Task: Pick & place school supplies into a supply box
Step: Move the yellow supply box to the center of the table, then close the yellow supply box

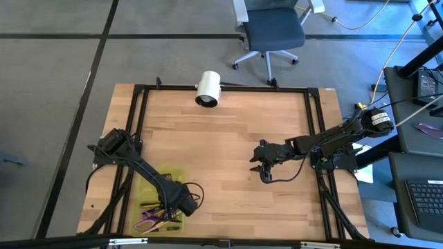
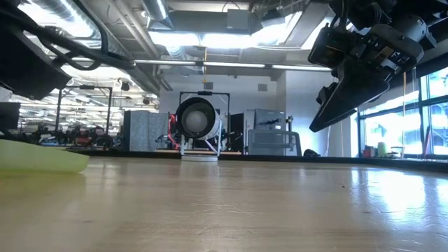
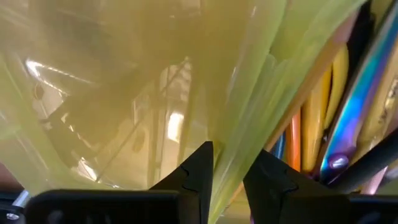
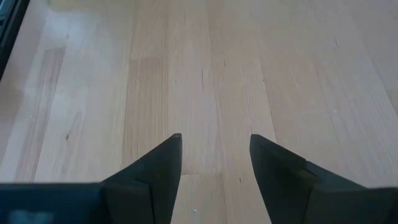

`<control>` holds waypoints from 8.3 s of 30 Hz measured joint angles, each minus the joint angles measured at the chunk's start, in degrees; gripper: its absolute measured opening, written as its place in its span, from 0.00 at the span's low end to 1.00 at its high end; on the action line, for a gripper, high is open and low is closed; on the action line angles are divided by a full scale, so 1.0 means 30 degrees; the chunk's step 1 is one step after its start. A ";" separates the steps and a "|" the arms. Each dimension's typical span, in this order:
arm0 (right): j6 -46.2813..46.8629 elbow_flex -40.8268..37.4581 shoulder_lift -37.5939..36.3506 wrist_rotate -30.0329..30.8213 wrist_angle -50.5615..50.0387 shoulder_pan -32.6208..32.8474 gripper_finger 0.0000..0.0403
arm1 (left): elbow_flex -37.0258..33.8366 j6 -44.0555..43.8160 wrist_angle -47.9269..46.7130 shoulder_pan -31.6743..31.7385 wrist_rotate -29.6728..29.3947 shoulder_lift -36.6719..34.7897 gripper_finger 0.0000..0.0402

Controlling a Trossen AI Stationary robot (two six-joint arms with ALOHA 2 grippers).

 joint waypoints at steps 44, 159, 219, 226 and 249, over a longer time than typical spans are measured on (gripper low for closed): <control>-0.0532 0.0007 0.0007 0.1690 0.0160 -0.0029 0.48 | 0.3118 1.3402 0.5423 0.9632 -0.5469 0.0451 0.06; -0.3972 0.0015 0.0163 0.1397 0.4308 -0.2410 0.89 | -1.6295 1.1360 1.8712 0.8983 -1.1097 -1.7697 0.75; -0.2535 0.0000 0.8357 0.1479 0.9930 -0.2951 0.89 | -2.3260 1.3332 3.0296 1.3573 -0.4584 -1.4180 0.75; -0.2514 0.0000 0.8357 0.1479 0.9930 -0.2953 0.89 | -2.2689 1.2687 3.1402 1.3573 -0.4459 -1.2259 0.75; -0.5075 -0.0029 0.8408 0.1517 1.2822 -0.2973 0.89 | -2.2513 1.6454 3.1837 1.3559 -0.4204 -1.1154 0.75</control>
